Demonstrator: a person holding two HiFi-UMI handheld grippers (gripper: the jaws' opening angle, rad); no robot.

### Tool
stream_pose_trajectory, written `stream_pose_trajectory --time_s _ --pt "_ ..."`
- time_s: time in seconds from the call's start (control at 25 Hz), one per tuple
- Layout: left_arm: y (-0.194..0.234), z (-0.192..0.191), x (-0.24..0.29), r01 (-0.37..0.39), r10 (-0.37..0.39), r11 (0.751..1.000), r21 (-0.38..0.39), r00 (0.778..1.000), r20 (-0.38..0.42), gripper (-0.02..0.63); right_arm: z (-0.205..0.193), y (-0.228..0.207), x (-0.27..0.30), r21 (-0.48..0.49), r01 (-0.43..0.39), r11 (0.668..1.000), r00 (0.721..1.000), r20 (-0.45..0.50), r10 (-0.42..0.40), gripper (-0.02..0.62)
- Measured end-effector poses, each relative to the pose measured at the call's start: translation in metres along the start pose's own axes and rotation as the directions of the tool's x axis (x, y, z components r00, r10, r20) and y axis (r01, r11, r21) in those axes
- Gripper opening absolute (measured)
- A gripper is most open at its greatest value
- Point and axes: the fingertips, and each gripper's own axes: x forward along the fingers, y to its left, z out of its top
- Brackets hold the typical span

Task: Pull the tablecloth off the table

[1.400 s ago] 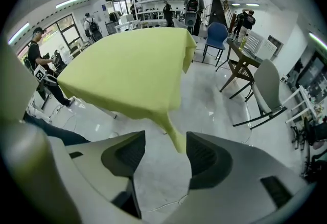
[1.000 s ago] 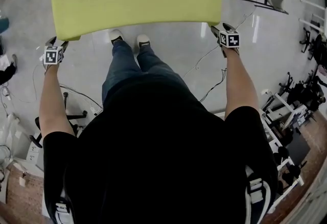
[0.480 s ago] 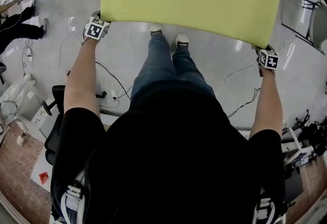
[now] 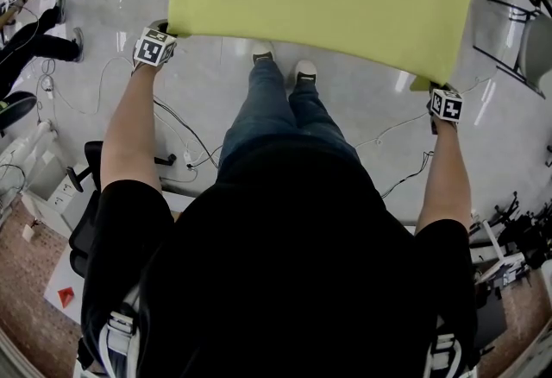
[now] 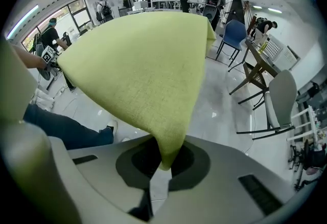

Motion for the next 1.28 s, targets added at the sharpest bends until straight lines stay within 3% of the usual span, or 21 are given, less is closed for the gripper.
stream_pose_trajectory --time_s 0.44,0.76,1.04,1.28 --pt "-0.013 -0.011 -0.053 -0.045 0.052 0.995 0.089 0.996 -0.076 0.023 -0.01 -0.008 -0.049 -0.052 0.026 0.998 1.0 0.005 -0.025 0.02" --pt "-0.028 -0.01 -0.106 -0.08 0.096 0.977 0.197 0.993 -0.075 0.023 -0.012 -0.012 -0.103 -0.117 0.035 0.993 0.999 0.035 -0.031 0.02" --pt "-0.031 -0.009 -0.163 -0.154 0.165 0.967 0.205 0.985 -0.041 0.023 -0.014 0.001 -0.139 -0.134 0.034 0.99 0.997 0.078 -0.024 0.02" --pt "-0.055 0.007 -0.196 -0.211 0.217 0.956 0.204 0.976 -0.011 0.023 -0.028 -0.014 -0.164 -0.155 0.029 0.988 0.994 0.106 -0.013 0.02"
